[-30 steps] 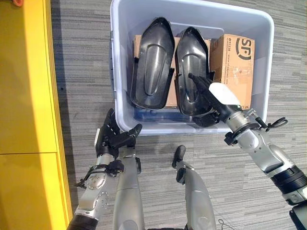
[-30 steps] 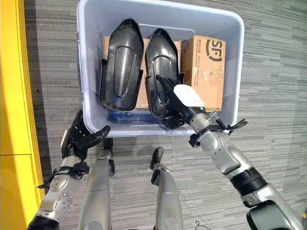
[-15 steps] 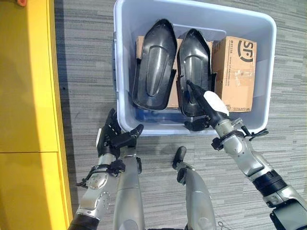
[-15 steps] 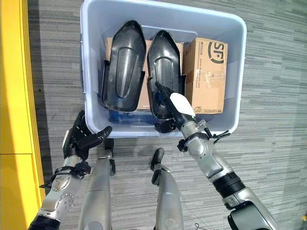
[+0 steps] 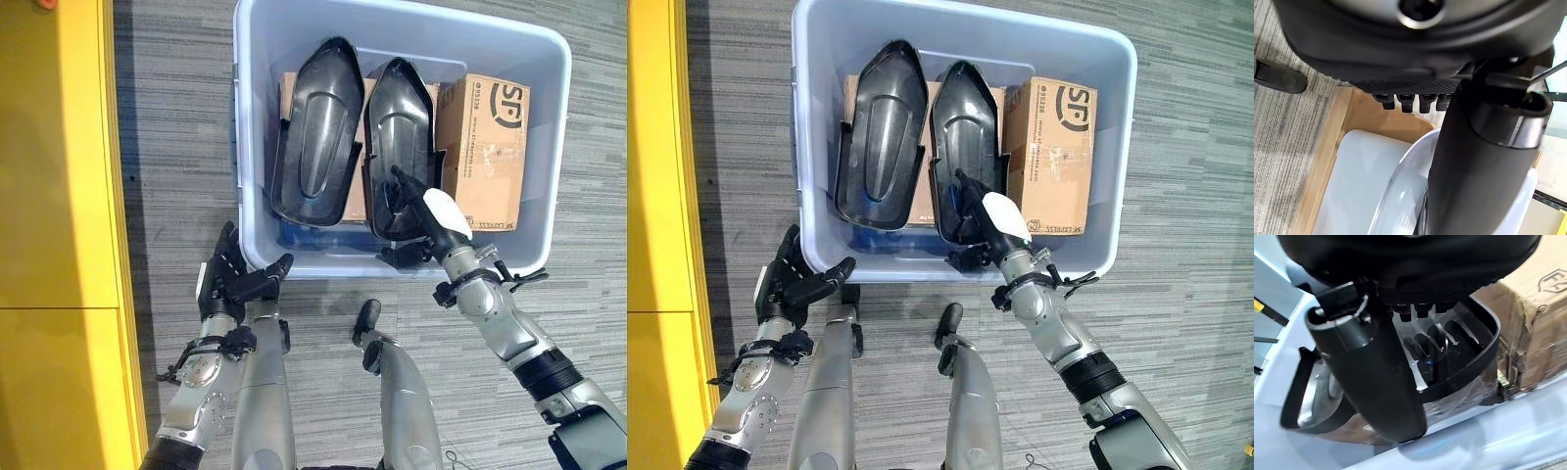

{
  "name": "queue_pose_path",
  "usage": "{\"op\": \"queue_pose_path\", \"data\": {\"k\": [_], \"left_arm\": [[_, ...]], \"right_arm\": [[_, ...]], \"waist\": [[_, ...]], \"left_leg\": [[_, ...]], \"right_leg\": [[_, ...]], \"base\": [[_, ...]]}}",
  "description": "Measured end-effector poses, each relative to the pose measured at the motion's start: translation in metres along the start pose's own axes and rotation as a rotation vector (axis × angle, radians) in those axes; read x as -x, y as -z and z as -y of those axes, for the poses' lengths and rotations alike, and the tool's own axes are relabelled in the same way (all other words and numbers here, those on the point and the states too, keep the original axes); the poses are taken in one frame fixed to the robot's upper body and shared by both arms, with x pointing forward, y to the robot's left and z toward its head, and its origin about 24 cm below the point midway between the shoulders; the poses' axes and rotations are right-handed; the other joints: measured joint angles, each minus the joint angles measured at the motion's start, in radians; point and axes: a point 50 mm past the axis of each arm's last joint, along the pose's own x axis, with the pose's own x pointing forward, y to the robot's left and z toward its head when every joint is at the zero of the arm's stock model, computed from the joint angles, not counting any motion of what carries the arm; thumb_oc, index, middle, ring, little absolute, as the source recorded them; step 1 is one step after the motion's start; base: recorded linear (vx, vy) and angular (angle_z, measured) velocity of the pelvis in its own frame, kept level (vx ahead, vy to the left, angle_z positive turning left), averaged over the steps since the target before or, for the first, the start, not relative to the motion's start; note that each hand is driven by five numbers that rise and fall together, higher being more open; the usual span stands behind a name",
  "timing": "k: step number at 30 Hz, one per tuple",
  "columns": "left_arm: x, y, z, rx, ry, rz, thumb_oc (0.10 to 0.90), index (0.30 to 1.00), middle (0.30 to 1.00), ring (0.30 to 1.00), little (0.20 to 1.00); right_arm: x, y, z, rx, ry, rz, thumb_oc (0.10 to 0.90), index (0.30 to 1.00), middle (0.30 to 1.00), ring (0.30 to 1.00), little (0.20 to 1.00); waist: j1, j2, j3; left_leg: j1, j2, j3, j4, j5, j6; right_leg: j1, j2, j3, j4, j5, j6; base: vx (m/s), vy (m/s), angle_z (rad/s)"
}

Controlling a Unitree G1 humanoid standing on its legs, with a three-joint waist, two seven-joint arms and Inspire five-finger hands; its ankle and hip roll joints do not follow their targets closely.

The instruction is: Move parts from the plastic box to the shelf.

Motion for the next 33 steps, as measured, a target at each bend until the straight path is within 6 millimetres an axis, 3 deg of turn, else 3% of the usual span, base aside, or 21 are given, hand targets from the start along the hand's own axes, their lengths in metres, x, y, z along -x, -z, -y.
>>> {"op": "queue_pose_path", "data": {"k": [17, 28, 33], "left_arm": [[0.0, -0.011, 0.008, -0.004, 0.036, 0.065, 0.9, 1.0, 1.0, 1.0, 1.0], [-0.003, -0.024, 0.014, 0.013, 0.061, 0.127, 0.9, 1.0, 1.0, 1.0, 1.0], [-0.003, -0.03, 0.017, 0.025, 0.062, 0.158, 0.9, 1.0, 1.0, 1.0, 1.0]], "right_arm": [[-0.005, 0.005, 0.01, 0.091, 0.067, -0.017, 0.9, 1.0, 1.0, 1.0, 1.0], [-0.02, 0.004, 0.026, 0.201, 0.141, -0.01, 0.9, 1.0, 1.0, 1.0, 1.0], [-0.027, -0.002, 0.035, 0.225, 0.193, 0.012, 0.9, 1.0, 1.0, 1.0, 1.0]], "waist": [[0.001, 0.009, -0.001], [0.003, 0.023, -0.001], [0.003, 0.041, -0.001]], "left_leg": [[-0.101, -0.009, -0.006, 0.116, -0.04, 0.003], [-0.189, -0.011, -0.024, 0.193, -0.065, 0.005], [-0.221, -0.011, -0.027, 0.207, -0.063, 0.002]], "right_leg": [[-0.119, -0.028, 0.024, 0.161, -0.067, -0.005], [-0.214, -0.038, 0.034, 0.262, -0.102, -0.014], [-0.255, -0.039, 0.04, 0.296, -0.113, -0.016]], "base": [[0.0, 0.002, 0.01], [0.0, 0.0, 0.0], [0.0, -0.006, 0.0]]}}
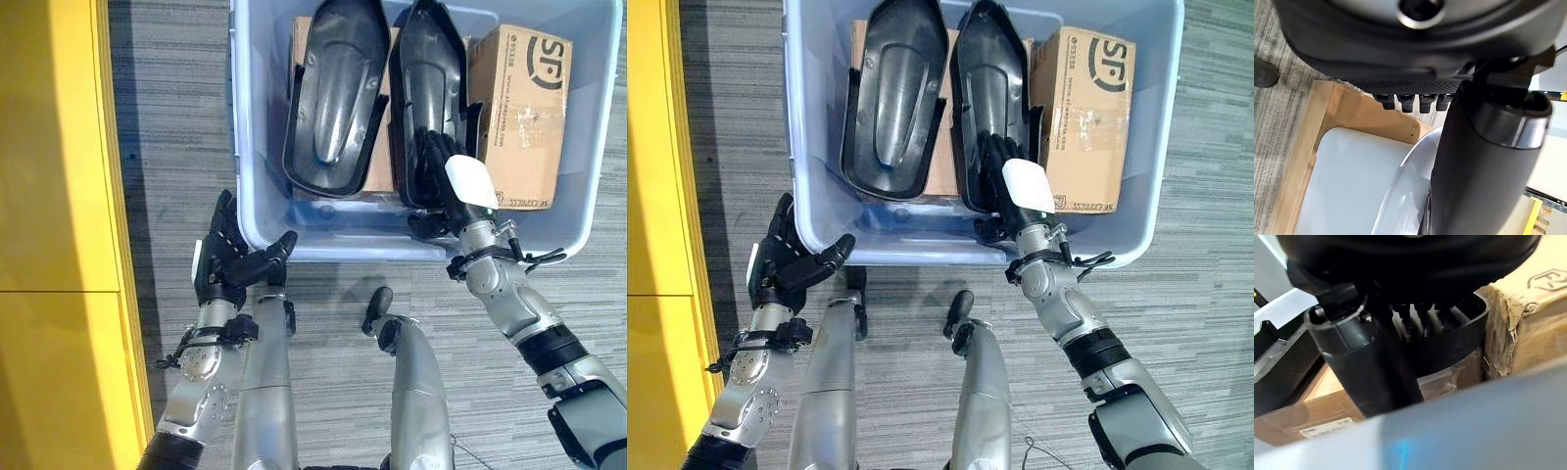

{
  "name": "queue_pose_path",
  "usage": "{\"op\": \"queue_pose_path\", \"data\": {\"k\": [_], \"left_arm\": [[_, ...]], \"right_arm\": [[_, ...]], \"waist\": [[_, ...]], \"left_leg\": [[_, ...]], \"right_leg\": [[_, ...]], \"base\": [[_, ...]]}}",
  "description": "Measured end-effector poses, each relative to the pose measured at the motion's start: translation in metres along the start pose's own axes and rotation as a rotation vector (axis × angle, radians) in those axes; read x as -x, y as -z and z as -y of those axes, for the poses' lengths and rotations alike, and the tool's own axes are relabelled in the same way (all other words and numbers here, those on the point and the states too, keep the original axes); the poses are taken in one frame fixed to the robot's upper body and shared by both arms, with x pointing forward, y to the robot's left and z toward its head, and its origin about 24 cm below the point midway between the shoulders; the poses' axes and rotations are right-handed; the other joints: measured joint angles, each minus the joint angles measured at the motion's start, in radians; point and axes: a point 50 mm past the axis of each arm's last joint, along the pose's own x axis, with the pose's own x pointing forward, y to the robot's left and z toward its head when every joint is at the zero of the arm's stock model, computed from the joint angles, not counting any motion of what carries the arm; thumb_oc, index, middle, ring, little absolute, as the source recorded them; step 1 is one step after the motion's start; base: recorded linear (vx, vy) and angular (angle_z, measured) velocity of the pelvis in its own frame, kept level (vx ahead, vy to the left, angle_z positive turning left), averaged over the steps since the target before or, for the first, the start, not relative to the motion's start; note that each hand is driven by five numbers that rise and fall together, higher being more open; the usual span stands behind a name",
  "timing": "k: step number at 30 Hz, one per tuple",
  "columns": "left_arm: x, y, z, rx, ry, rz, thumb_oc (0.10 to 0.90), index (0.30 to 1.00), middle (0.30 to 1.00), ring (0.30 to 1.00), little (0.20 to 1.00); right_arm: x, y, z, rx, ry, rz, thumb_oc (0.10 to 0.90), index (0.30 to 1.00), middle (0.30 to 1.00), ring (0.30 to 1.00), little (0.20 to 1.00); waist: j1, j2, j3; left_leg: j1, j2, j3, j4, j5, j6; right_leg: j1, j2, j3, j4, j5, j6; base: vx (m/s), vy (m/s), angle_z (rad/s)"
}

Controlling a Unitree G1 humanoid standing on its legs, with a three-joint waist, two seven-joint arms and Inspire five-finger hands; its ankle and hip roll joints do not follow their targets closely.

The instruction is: Move parts from the plastic box to the shelf.

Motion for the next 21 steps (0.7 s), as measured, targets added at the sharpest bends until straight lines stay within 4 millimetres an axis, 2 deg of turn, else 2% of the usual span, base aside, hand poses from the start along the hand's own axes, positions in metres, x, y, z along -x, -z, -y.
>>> {"op": "queue_pose_path", "data": {"k": [7, 8, 9, 10, 15, 21], "left_arm": [[0.0, -0.003, 0.004, 0.012, 0.016, 0.019, 0.9, 1.0, 1.0, 1.0, 1.0], [0.0, -0.003, 0.005, 0.013, 0.02, 0.019, 0.9, 1.0, 1.0, 1.0, 1.0], [0.0, -0.003, 0.006, 0.014, 0.024, 0.019, 0.9, 1.0, 1.0, 1.0, 1.0], [0.0, -0.004, 0.007, 0.016, 0.026, 0.022, 0.9, 1.0, 1.0, 1.0, 1.0], [-0.002, -0.007, 0.008, 0.02, 0.026, 0.037, 0.9, 1.0, 1.0, 1.0, 1.0], [-0.003, -0.005, 0.009, 0.019, 0.026, 0.034, 0.9, 1.0, 1.0, 1.0, 1.0]], "right_arm": [[-0.004, -0.002, 0.007, 0.025, 0.03, 0.021, 0.9, 1.0, 1.0, 1.0, 1.0], [-0.004, -0.001, 0.007, 0.027, 0.029, 0.022, 0.72, 0.747, 0.747, 0.747, 0.747], [-0.004, -0.001, 0.007, 0.028, 0.028, 0.023, 0.72, 0.747, 0.747, 0.747, 0.747], [-0.004, -0.002, 0.008, 0.028, 0.03, 0.028, 0.4, 0.3, 0.3, 0.3, 0.3], [-0.009, -0.003, 0.019, 0.065, 0.091, 0.046, 0.4, 0.3, 0.3, 0.3, 0.3], [-0.003, -0.002, 0.017, 0.073, 0.13, 0.052, 0.4, 0.3, 0.3, 0.3, 0.3]], "waist": [[-0.004, 0.008, -0.001], [-0.005, 0.009, -0.001], [-0.006, 0.009, -0.001], [-0.007, 0.009, -0.001], [-0.019, 0.012, -0.003], [-0.028, 0.024, -0.007]], "left_leg": [[-0.032, 0.0, -0.004, 0.003, 0.008, -0.006], [-0.034, 0.0, -0.005, 0.002, 0.008, -0.007], [-0.037, 0.0, -0.005, 0.002, 0.009, -0.009], [-0.041, -0.001, -0.008, 0.001, 0.008, -0.014], [-0.049, -0.013, -0.022, 0.001, 0.01, -0.017], [-0.046, -0.013, -0.019, 0.001, 0.011, -0.016]], "right_leg": [[-0.039, 0.0, 0.0, 0.023, -0.006, -0.006], [-0.042, 0.0, 0.001, 0.026, -0.007, -0.006], [-0.046, 0.0, 0.002, 0.029, -0.008, -0.007], [-0.051, 0.0, 0.002, 0.03, -0.008, -0.008], [-0.058, -0.004, 0.001, 0.037, -0.009, -0.008], [-0.056, -0.004, 0.004, 0.036, -0.009, -0.008]], "base": [[0.0, -0.004, 0.0], [0.0, 0.0, 0.0], [0.0, 0.0, 0.0], [0.01, -0.002, 0.05], [0.0, 0.0, 0.04], [0.0, 0.0, 0.0]]}}
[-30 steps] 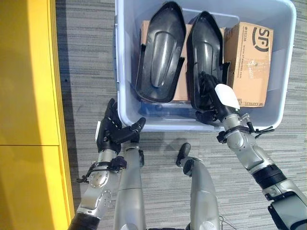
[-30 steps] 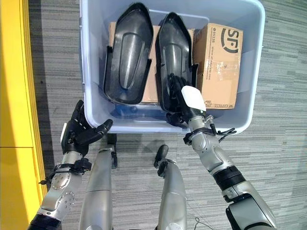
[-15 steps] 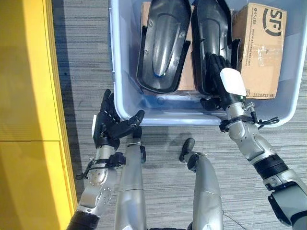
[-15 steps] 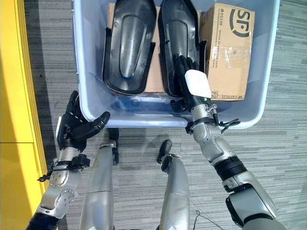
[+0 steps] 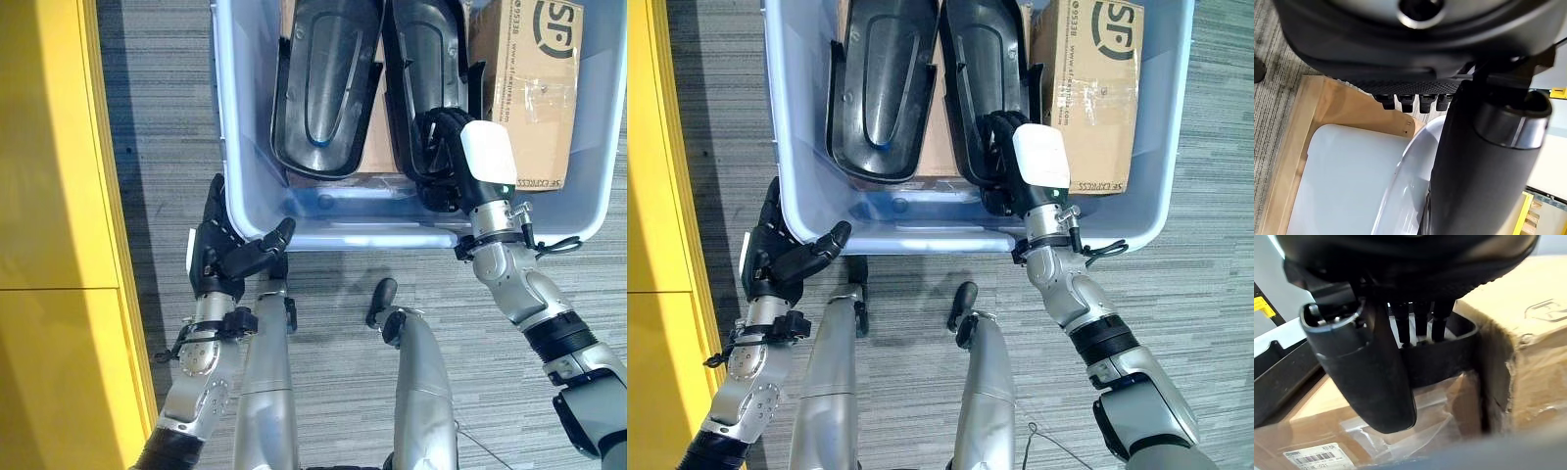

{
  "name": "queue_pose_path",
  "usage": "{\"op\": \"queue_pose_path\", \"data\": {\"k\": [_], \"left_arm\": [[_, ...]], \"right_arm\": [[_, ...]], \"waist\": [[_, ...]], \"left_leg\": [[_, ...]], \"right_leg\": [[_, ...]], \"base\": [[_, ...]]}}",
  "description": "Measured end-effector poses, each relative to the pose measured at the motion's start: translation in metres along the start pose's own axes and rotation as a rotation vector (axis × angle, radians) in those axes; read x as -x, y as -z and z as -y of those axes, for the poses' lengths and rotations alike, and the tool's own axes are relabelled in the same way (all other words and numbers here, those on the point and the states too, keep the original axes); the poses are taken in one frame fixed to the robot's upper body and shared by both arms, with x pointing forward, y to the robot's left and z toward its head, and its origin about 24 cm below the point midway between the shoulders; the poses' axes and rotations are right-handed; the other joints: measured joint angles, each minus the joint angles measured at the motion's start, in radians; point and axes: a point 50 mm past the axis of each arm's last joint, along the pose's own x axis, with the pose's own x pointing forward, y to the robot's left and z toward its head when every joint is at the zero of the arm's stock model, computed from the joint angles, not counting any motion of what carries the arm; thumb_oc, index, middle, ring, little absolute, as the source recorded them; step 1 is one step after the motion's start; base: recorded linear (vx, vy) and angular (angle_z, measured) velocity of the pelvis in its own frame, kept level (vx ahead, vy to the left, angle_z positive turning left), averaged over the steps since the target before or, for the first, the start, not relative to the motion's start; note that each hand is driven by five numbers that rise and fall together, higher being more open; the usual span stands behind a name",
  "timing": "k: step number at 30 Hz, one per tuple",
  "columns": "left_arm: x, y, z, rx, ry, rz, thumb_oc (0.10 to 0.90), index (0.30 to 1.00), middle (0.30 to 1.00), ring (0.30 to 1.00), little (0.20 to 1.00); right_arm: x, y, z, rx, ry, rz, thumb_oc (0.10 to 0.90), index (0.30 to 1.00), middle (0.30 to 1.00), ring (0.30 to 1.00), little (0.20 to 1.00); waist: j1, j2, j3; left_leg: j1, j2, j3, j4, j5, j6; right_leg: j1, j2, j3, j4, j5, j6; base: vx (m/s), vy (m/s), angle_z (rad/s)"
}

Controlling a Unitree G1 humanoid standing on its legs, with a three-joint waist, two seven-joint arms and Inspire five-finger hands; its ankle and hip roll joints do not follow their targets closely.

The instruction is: Move parts from the plastic box to the shelf.

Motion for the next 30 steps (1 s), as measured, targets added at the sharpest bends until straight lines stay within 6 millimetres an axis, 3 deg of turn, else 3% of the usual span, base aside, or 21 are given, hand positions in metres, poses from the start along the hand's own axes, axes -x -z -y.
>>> {"op": "queue_pose_path", "data": {"k": [6, 11, 18, 24, 30], "left_arm": [[-0.003, 0.008, -0.002, -0.013, -0.012, -0.034, 0.9, 1.0, 1.0, 1.0, 1.0], [0.003, 0.037, -0.011, -0.036, -0.083, -0.175, 0.9, 1.0, 1.0, 1.0, 1.0], [0.012, 0.058, -0.023, -0.082, -0.127, -0.295, 0.9, 1.0, 1.0, 1.0, 1.0], [0.016, 0.059, -0.031, -0.099, -0.14, -0.315, 0.9, 1.0, 1.0, 1.0, 1.0], [0.023, 0.062, -0.038, -0.101, -0.138, -0.345, 0.9, 1.0, 1.0, 1.0, 1.0]], "right_arm": [[0.006, 0.0, -0.004, -0.024, -0.004, -0.016, 0.4, 0.3, 0.3, 0.3, 0.3], [0.033, 0.005, -0.028, -0.108, -0.077, -0.08, 0.4, 0.3, 0.3, 0.3, 0.3], [0.053, 0.01, -0.039, -0.163, -0.17, -0.123, 0.4, 0.3, 0.3, 0.3, 0.3], [0.07, 0.013, -0.05, -0.176, -0.289, -0.131, 0.4, 0.3, 0.3, 0.3, 0.3], [0.069, 0.01, -0.046, -0.178, -0.306, -0.104, 0.4, 0.3, 0.3, 0.3, 0.3]], "waist": [[0.001, 0.005, 0.0], [0.001, 0.005, 0.0], [0.001, 0.004, 0.001], [0.005, 0.004, 0.0], [0.002, 0.005, 0.0]], "left_leg": [[0.06, -0.001, 0.006, -0.052, 0.023, 0.006], [0.247, 0.0, -0.005, -0.21, 0.073, -0.012], [0.435, 0.0, -0.003, -0.317, 0.093, -0.011], [0.583, -0.007, 0.008, -0.383, 0.094, -0.006], [0.664, -0.016, 0.036, -0.445, 0.109, 0.004]], "right_leg": [[0.055, 0.001, -0.007, -0.038, 0.007, 0.0], [0.256, 0.022, -0.054, -0.204, 0.051, 0.008], [0.472, 0.036, -0.083, -0.36, 0.098, 0.025], [0.648, 0.038, -0.095, -0.497, 0.141, 0.043], [0.746, 0.041, -0.086, -0.625, 0.211, 0.054]], "base": [[0.01, 0.001, 0.02], [0.03, 0.007, 0.09], [0.05, 0.04, 0.05], [0.07, 0.037, 0.02], [0.07, 0.018, -0.08]]}}
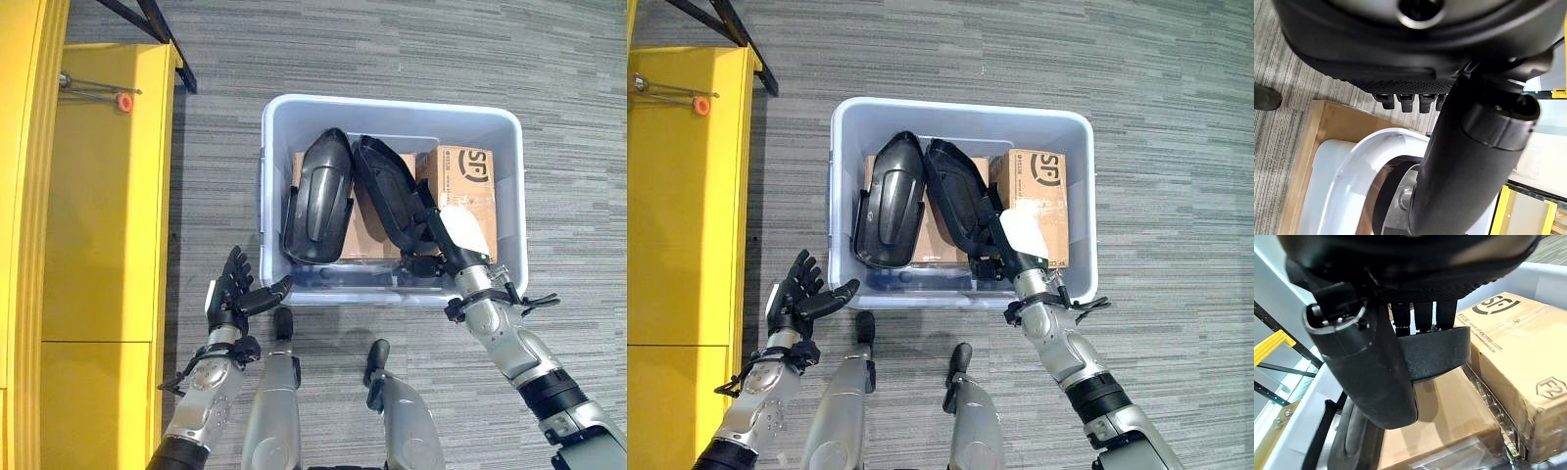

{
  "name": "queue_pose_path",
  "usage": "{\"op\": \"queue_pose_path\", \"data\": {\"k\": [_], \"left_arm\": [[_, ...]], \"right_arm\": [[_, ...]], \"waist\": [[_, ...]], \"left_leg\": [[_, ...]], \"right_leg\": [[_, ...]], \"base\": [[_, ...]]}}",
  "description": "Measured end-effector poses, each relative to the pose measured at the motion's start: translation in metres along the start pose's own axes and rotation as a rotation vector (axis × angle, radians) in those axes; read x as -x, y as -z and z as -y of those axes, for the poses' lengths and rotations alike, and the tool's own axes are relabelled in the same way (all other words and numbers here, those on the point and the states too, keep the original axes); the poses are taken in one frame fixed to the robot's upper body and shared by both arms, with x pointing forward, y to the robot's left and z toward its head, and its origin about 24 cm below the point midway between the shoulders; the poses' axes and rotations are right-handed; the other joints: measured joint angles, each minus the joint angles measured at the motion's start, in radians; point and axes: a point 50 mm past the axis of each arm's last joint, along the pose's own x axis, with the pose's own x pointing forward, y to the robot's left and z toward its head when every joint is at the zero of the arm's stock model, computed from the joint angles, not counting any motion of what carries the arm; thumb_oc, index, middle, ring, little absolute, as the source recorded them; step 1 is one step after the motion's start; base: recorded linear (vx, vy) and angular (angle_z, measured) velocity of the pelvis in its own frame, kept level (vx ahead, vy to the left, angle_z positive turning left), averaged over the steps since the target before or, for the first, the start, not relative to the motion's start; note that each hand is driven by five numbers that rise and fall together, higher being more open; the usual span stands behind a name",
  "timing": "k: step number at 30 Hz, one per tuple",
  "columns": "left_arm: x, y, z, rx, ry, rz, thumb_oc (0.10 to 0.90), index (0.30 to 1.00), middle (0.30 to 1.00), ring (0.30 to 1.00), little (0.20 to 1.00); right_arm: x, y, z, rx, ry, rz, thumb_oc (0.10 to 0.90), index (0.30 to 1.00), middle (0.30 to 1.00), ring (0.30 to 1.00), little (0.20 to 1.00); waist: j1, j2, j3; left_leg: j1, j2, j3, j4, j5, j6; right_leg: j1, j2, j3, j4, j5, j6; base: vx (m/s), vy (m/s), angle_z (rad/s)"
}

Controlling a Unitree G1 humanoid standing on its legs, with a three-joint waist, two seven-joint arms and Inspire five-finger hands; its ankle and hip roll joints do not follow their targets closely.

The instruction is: Move parts from the plastic box to the shelf.

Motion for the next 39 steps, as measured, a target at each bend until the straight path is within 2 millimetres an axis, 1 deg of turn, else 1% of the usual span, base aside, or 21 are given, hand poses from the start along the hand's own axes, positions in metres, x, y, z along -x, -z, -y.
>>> {"op": "queue_pose_path", "data": {"k": [2, 4, 6, 8, 10, 13, 15, 18, 20, 24, 26, 30, 31, 33, 34, 36, 39], "left_arm": [[0.002, 0.001, -0.003, 0.002, -0.001, -0.001, 0.9, 1.0, 1.0, 1.0, 1.0], [0.003, 0.0, -0.006, 0.005, 0.001, 0.003, 0.9, 1.0, 1.0, 1.0, 1.0], [0.003, -0.002, -0.008, 0.008, -0.008, 0.011, 0.9, 1.0, 1.0, 1.0, 1.0], [0.004, -0.002, -0.012, 0.01, -0.017, 0.012, 0.9, 1.0, 1.0, 1.0, 1.0], [0.009, 0.001, -0.018, 0.011, -0.027, -0.002, 0.9, 1.0, 1.0, 1.0, 1.0], [0.011, 0.003, -0.02, 0.011, -0.019, -0.017, 0.9, 1.0, 1.0, 1.0, 1.0], [0.012, 0.006, -0.018, 0.018, -0.004, -0.028, 0.9, 1.0, 1.0, 1.0, 1.0], [0.013, 0.007, -0.017, 0.022, 0.015, -0.033, 0.9, 1.0, 1.0, 1.0, 1.0], [0.015, 0.011, -0.015, 0.033, 0.028, -0.055, 0.9, 1.0, 1.0, 1.0, 1.0], [0.019, 0.017, -0.016, 0.033, 0.023, -0.088, 0.9, 1.0, 1.0, 1.0, 1.0], [0.02, 0.018, -0.016, 0.032, 0.022, -0.098, 0.9, 1.0, 1.0, 1.0, 1.0], [0.021, 0.02, -0.016, 0.035, 0.019, -0.103, 0.9, 1.0, 1.0, 1.0, 1.0], [0.022, 0.021, -0.016, 0.041, 0.018, -0.108, 0.9, 1.0, 1.0, 1.0, 1.0], [0.024, 0.024, -0.016, 0.05, 0.011, -0.115, 0.9, 1.0, 1.0, 1.0, 1.0], [0.025, 0.025, -0.016, 0.05, 0.008, -0.12, 0.9, 1.0, 1.0, 1.0, 1.0], [0.029, 0.029, -0.019, 0.049, -0.001, -0.137, 0.9, 1.0, 1.0, 1.0, 1.0], [0.031, 0.032, -0.019, 0.075, -0.008, -0.149, 0.9, 1.0, 1.0, 1.0, 1.0]], "right_arm": [[0.0, -0.004, 0.006, 0.014, 0.0, 0.025, 0.4, 0.3, 0.3, 0.3, 0.3], [-0.002, -0.01, 0.018, 0.019, 0.034, 0.06, 0.4, 0.3, 0.3, 0.3, 0.3], [-0.003, -0.016, 0.029, 0.025, 0.062, 0.091, 0.4, 0.3, 0.3, 0.3, 0.3], [-0.003, -0.019, 0.034, 0.053, 0.049, 0.112, 0.4, 0.3, 0.3, 0.3, 0.3], [-0.003, -0.027, 0.041, 0.097, 0.054, 0.169, 0.4, 0.3, 0.3, 0.3, 0.3], [-0.005, -0.034, 0.055, 0.145, 0.061, 0.22, 0.4, 0.3, 0.3, 0.3, 0.3], [-0.009, -0.041, 0.065, 0.169, 0.08, 0.254, 0.4, 0.3, 0.3, 0.3, 0.3], [-0.013, -0.047, 0.073, 0.183, 0.097, 0.28, 0.4, 0.3, 0.3, 0.3, 0.3], [-0.017, -0.053, 0.079, 0.197, 0.113, 0.3, 0.4, 0.3, 0.3, 0.3, 0.3], [-0.022, -0.061, 0.089, 0.228, 0.124, 0.332, 0.4, 0.3, 0.3, 0.3, 0.3], [-0.024, -0.064, 0.091, 0.232, 0.127, 0.344, 0.4, 0.3, 0.3, 0.3, 0.3], [-0.03, -0.077, 0.091, 0.258, 0.115, 0.397, 0.4, 0.3, 0.3, 0.3, 0.3], [-0.03, -0.08, 0.09, 0.261, 0.108, 0.41, 0.4, 0.3, 0.3, 0.3, 0.3], [-0.032, -0.085, 0.088, 0.266, 0.096, 0.43, 0.4, 0.3, 0.3, 0.3, 0.3], [-0.033, -0.088, 0.087, 0.27, 0.089, 0.441, 0.4, 0.3, 0.3, 0.3, 0.3], [-0.039, -0.1, 0.086, 0.294, 0.073, 0.492, 0.4, 0.3, 0.3, 0.3, 0.3], [-0.048, -0.107, 0.083, 0.317, 0.052, 0.512, 0.4, 0.3, 0.3, 0.3, 0.3]], "waist": [[0.0, 0.004, -0.003], [-0.001, 0.015, -0.009], [-0.002, 0.022, -0.013], [0.004, 0.023, -0.013], [0.001, 0.029, -0.06], [0.001, 0.031, -0.062], [-0.001, 0.035, -0.095], [-0.002, 0.037, -0.11], [-0.002, 0.037, -0.143], [-0.001, 0.038, -0.171], [0.0, 0.037, -0.195], [-0.002, 0.039, -0.22], [-0.002, 0.04, -0.239], [0.004, 0.04, -0.252], [0.0, 0.04, -0.254], [-0.001, 0.048, -0.265], [0.011, 0.058, -0.27]], "left_leg": [[0.036, -0.007, 0.013, -0.028, 0.007, 0.002], [0.046, -0.016, 0.014, -0.048, 0.016, 0.005], [0.08, -0.019, 0.022, -0.078, 0.025, 0.006], [0.122, -0.02, 0.032, -0.098, 0.026, 0.005], [0.139, -0.02, 0.039, -0.118, 0.027, 0.003], [0.186, -0.019, 0.049, -0.134, 0.027, 0.002], [0.201, -0.019, 0.06, -0.149, 0.028, 0.0], [0.226, -0.017, 0.064, -0.154, 0.027, 0.0], [0.235, -0.017, 0.065, -0.161, 0.027, 0.0], [0.26, -0.018, 0.066, -0.167, 0.026, 0.0], [0.262, -0.018, 0.065, -0.168, 0.026, 0.0], [0.279, -0.019, 0.066, -0.173, 0.025, -0.001], [0.28, -0.019, 0.066, -0.177, 0.023, 0.002], [0.292, -0.019, 0.066, -0.181, 0.027, -0.003], [0.296, -0.019, 0.069, -0.181, 0.026, -0.003], [0.299, -0.018, 0.071, -0.181, 0.026, -0.002], [0.306, -0.014, 0.071, -0.181, 0.028, -0.004]], "right_leg": [[0.038, -0.001, 0.004, -0.045, 0.02, 0.004], [0.056, -0.003, 0.0, -0.079, 0.036, 0.013], [0.09, -0.005, -0.002, -0.116, 0.052, 0.01], [0.132, -0.006, -0.003, -0.141, 0.058, 0.011], [0.139, -0.005, 0.005, -0.154, 0.058, 0.011], [0.176, -0.002, 0.012, -0.162, 0.058, 0.011], [0.184, -0.002, 0.017, -0.171, 0.058, 0.012], [0.206, -0.002, 0.02, -0.174, 0.058, 0.012], [0.214, -0.001, 0.021, -0.181, 0.058, 0.011], [0.239, -0.001, 0.023, -0.186, 0.057, 0.011], [0.242, -0.002, 0.022, -0.189, 0.057, 0.011], [0.26, -0.004, 0.023, -0.196, 0.057, 0.011], [0.26, -0.003, 0.022, -0.197, 0.057, 0.011], [0.271, -0.003, 0.022, -0.201, 0.057, 0.011], [0.273, -0.002, 0.025, -0.2, 0.057, 0.01], [0.273, 0.002, 0.03, -0.201, 0.057, 0.01], [0.279, 0.004, 0.031, -0.201, 0.056, 0.01]], "base": [[0.07, 0.001, -0.08], [0.06, -0.023, 0.02], [0.07, -0.043, -0.01], [0.07, -0.045, -0.06], [0.1, -0.07, -0.11], [0.1, -0.059, -0.1], [0.1, -0.041, -0.08], [0.07, -0.037, -0.04], [0.07, -0.05, -0.02], [0.07, -0.028, 0.0], [0.04, -0.027, 0.01], [0.0, 0.0, 0.0], [0.01, -0.035, 0.0], [0.0, -0.038, -0.02], [-0.02, -0.039, -0.04], [-0.03, -0.058, -0.06], [-0.04, -0.084, -0.02]]}}
